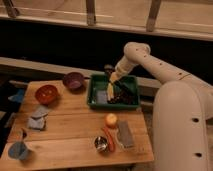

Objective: Wipe tray with brush

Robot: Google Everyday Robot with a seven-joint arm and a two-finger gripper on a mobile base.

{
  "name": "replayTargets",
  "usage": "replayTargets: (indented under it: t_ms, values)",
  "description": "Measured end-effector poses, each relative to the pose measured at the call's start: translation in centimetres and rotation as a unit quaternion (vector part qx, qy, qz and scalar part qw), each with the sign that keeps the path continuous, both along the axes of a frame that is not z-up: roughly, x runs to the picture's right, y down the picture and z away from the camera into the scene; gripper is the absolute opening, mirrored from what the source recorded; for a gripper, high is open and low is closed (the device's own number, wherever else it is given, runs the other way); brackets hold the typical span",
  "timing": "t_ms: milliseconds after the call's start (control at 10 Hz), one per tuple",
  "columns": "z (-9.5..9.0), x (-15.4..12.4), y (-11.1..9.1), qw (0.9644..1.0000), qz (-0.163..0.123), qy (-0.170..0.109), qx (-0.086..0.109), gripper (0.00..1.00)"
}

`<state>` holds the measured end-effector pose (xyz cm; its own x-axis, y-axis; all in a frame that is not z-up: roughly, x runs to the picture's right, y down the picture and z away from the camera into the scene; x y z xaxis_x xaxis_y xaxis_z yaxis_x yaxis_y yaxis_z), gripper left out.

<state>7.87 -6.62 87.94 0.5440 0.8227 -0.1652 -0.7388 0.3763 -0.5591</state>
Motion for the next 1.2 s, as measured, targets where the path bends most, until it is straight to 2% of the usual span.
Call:
replayTargets:
  t_ms: [100, 400, 600, 700, 900, 1200]
  values:
    - [-0.2, -0.6, -0.4, 0.9998, 0.005, -0.016, 0.005, 0.0]
    - [-0.2, -0.3, -1.0, 0.9997, 0.01, -0.018, 0.013, 0.0]
    - [0.0, 0.2, -1.2, 0.9998, 0.006, 0.008, 0.016, 0.0]
    - [-0.1, 1.0, -1.3, 0.9992, 0.001, 0.034, 0.022, 0.0]
    - [0.1, 1.7, -1.9, 0.9978, -0.004, 0.06, 0.03, 0.0]
    - [1.3, 0.1, -3.3, 0.9976, -0.007, 0.054, 0.043, 0.0]
